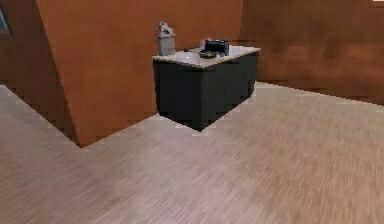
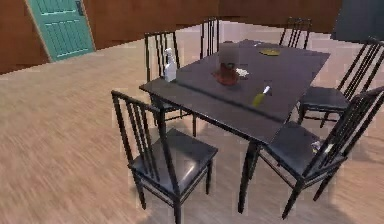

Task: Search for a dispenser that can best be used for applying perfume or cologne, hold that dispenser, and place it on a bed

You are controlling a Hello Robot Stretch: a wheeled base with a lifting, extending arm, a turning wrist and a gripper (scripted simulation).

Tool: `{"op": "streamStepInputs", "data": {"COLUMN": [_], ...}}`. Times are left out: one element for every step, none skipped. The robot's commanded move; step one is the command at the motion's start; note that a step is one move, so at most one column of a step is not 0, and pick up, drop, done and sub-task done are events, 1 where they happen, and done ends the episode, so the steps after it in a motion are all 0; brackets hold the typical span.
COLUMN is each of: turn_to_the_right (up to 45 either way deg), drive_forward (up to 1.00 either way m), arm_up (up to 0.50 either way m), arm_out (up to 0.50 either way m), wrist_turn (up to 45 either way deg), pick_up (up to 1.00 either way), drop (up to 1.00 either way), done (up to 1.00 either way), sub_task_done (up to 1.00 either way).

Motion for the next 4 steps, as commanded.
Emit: {"op": "streamStepInputs", "data": {"turn_to_the_right": [0.0,36.0,0.0,-21.0], "drive_forward": [0.1,0.0,0.35,0.0], "arm_up": [0.0,0.0,0.0,0.0], "arm_out": [0.0,0.0,0.0,0.0], "wrist_turn": [0.0,0.0,0.0,0.0], "pick_up": [0.0,0.0,0.0,0.0], "drop": [0.0,0.0,0.0,0.0], "done": [0.0,0.0,0.0,0.0], "sub_task_done": [0.0,0.0,0.0,0.0]}}
